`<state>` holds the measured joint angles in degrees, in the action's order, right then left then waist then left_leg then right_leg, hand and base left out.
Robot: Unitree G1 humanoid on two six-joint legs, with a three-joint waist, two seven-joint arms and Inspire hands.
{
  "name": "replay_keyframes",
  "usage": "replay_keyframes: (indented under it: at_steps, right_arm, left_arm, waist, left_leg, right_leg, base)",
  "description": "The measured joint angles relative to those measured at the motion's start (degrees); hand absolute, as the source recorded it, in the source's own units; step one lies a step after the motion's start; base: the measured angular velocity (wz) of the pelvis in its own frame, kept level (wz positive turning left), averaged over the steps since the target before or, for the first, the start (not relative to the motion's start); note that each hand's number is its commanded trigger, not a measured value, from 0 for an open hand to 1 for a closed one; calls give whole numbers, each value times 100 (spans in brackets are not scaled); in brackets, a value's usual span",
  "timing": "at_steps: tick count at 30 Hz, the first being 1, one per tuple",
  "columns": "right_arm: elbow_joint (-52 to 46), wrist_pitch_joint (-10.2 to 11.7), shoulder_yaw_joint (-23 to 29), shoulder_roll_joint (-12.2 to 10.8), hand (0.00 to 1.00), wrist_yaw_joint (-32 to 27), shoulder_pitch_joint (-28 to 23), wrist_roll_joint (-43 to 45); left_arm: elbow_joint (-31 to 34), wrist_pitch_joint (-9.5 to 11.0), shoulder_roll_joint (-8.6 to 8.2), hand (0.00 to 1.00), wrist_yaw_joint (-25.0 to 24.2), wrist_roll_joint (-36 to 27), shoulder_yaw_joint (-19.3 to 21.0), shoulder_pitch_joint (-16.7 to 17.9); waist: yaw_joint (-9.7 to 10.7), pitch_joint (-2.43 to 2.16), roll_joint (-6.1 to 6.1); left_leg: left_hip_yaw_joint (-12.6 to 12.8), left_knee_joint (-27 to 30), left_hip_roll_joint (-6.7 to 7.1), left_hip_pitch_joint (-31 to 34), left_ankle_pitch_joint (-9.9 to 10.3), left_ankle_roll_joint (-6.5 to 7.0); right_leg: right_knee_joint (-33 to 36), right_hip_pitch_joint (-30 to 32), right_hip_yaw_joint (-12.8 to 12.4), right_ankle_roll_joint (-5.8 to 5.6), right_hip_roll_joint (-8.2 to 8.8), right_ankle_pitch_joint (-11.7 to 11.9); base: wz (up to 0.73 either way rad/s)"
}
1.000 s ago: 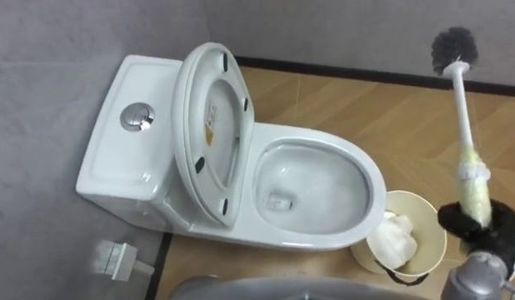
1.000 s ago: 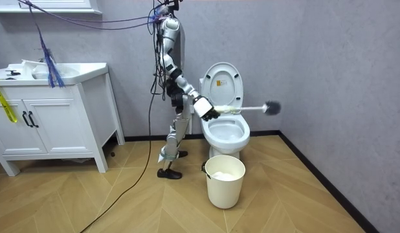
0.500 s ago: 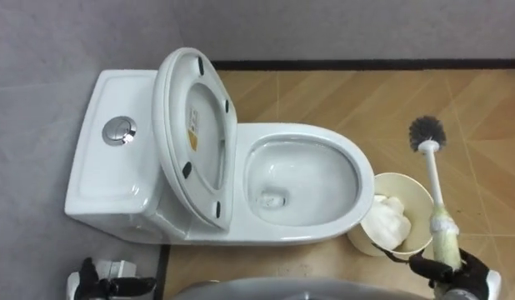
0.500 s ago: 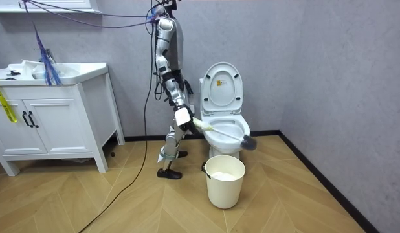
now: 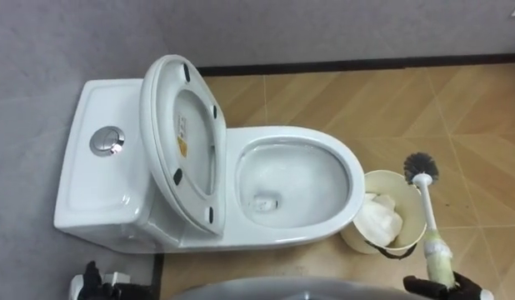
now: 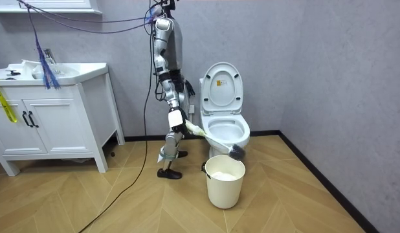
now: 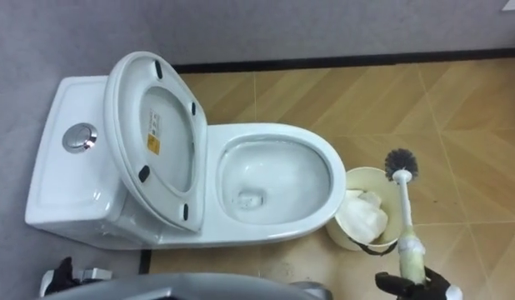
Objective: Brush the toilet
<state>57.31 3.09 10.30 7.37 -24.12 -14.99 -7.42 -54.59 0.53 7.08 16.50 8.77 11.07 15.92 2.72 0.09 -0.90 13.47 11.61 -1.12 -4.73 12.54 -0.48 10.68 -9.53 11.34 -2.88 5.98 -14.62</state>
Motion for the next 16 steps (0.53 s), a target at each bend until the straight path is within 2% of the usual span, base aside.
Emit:
replay_keyframes:
  at_steps: [8, 16]
  right_arm:
    - [636, -160, -7, -8, 0, 411, 36, -55]
    - [1172, -523, -26, -2, 0, 1270, 244, 398]
  left_arm:
    - [-395, -76, -2, 0, -134, 293, -3, -15]
    - [-505, -445, 2, 0, -544, 655, -6, -76]
  waist:
    - [2, 0, 5]
    - [8, 4, 9]
  left_leg:
    - [14, -20, 1, -3, -1, 1]
    - [-1, -5, -8, 18, 0, 0]
  right_leg:
    - [-3, 16, -3, -6, -5, 18]
    - [-6, 22, 36, -6, -6, 17]
  base:
    - [0]
    - [0]
